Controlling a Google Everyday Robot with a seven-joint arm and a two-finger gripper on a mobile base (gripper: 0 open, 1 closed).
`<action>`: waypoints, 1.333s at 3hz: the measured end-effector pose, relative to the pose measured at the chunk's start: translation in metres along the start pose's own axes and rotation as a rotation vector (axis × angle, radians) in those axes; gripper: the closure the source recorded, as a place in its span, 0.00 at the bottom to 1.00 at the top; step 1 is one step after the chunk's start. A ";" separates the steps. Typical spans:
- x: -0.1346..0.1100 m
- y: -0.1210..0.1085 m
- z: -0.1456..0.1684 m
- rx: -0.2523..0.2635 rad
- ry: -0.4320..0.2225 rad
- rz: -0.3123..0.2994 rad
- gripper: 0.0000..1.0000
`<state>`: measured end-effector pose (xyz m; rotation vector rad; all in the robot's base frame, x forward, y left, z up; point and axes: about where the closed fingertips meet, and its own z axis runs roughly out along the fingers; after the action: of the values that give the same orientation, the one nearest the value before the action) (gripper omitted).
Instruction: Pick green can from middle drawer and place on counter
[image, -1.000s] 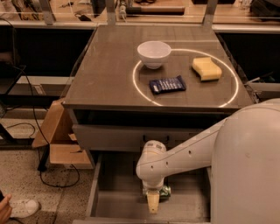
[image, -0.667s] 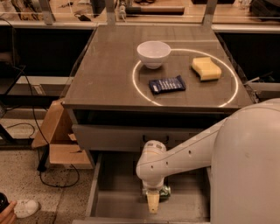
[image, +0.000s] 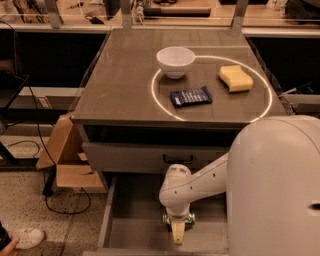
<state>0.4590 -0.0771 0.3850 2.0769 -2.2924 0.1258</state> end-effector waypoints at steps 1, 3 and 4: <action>0.007 -0.001 0.011 -0.006 0.012 0.006 0.00; 0.008 -0.001 0.012 -0.006 0.013 0.006 0.47; 0.008 -0.001 0.012 -0.006 0.013 0.006 0.71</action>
Offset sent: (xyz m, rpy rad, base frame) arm 0.0007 -0.0078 -0.0100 -0.0104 0.0058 -0.0061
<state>0.4596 -0.0860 0.3736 2.0605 -2.2886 0.1314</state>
